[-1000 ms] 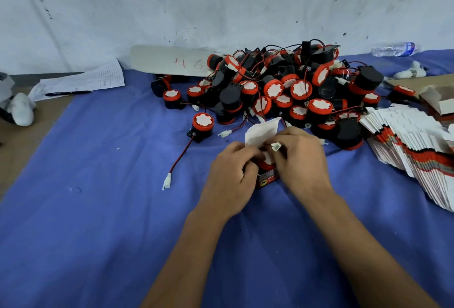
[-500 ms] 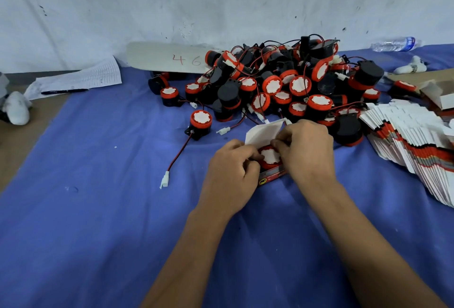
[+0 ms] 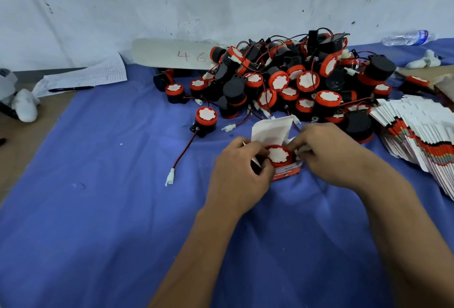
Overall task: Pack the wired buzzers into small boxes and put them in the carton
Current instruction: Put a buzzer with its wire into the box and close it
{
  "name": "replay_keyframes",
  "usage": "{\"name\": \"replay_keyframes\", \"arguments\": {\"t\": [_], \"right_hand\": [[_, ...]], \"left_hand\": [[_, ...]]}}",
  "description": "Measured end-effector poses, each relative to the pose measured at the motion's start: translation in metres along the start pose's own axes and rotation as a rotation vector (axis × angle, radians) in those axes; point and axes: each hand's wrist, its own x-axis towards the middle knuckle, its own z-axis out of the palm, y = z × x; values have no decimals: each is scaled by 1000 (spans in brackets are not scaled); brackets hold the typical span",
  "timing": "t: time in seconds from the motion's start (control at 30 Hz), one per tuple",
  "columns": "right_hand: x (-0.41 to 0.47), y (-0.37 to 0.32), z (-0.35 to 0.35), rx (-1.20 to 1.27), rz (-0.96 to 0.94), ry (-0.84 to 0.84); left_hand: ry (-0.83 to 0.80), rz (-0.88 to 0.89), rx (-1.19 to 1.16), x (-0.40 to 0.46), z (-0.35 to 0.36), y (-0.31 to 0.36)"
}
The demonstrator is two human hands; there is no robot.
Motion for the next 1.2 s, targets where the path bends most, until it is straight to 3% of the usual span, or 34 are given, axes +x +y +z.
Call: {"name": "replay_keyframes", "arguments": {"t": [0.13,0.3,0.87,1.0,1.07,1.2], "right_hand": [[-4,-1,-3,195,-17,133],[-5,2,-5,276,-44,108],[-8,-12,-4,184,-164,88],[-8,-6,-2,225,-99,160],[-8,-1,-1,234,-65,181],[-12,4,-2,342,-40,211]], "left_hand": [[13,-52,-31,0,3,0],[10,-78,-79,0,4,0],[-69,-83,-250,-1,-2,5],[-48,-97,-220,0,1,2],[-10,-60,-105,-2,2,0],[131,238,124,0,2,-2]]}}
